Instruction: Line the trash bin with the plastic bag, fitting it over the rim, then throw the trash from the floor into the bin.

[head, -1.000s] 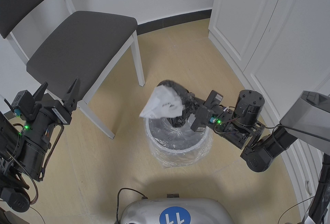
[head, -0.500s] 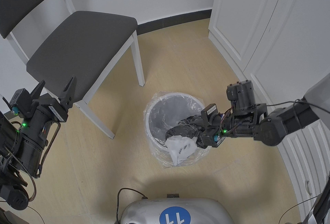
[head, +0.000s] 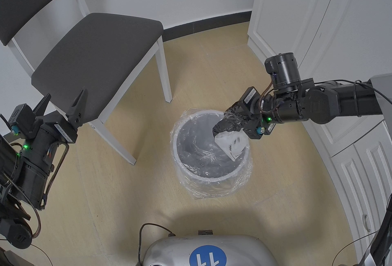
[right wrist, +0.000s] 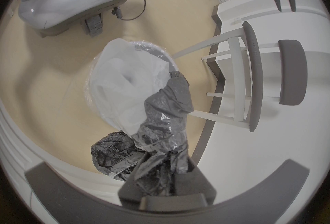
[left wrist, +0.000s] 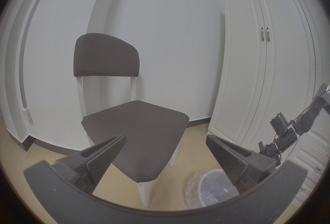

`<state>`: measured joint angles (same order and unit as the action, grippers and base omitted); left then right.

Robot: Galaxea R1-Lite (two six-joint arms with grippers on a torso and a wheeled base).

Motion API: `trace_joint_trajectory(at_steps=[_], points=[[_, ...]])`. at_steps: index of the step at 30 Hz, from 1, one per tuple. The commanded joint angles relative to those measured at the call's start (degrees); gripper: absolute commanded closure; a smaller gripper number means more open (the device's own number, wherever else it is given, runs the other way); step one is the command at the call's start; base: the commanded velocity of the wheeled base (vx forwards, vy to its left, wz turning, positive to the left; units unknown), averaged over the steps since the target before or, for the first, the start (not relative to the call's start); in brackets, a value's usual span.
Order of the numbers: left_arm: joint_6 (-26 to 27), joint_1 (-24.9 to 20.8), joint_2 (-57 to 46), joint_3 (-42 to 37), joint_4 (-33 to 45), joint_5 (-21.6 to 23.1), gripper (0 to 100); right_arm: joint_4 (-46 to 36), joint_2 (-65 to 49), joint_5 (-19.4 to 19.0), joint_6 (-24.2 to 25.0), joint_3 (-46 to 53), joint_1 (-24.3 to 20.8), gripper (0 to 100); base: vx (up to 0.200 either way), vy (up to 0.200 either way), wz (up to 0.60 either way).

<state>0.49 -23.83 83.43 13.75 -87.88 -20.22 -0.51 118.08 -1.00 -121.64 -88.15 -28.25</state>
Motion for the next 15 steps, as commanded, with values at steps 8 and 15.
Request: trace_joint_trajectory(at_steps=[8,15], points=[[0.13,0.28,-0.20,0.31,-0.01,0.10,0,-1.51,5.94,2.67,-1.76,-5.37,-3.04,100,0.000,0.000,0.00],[0.13,0.45,-0.20,0.49,-0.01,0.10,0,-1.16,7.87,4.16,-1.67,-6.24,-3.22,100,0.000,0.000,0.00]])
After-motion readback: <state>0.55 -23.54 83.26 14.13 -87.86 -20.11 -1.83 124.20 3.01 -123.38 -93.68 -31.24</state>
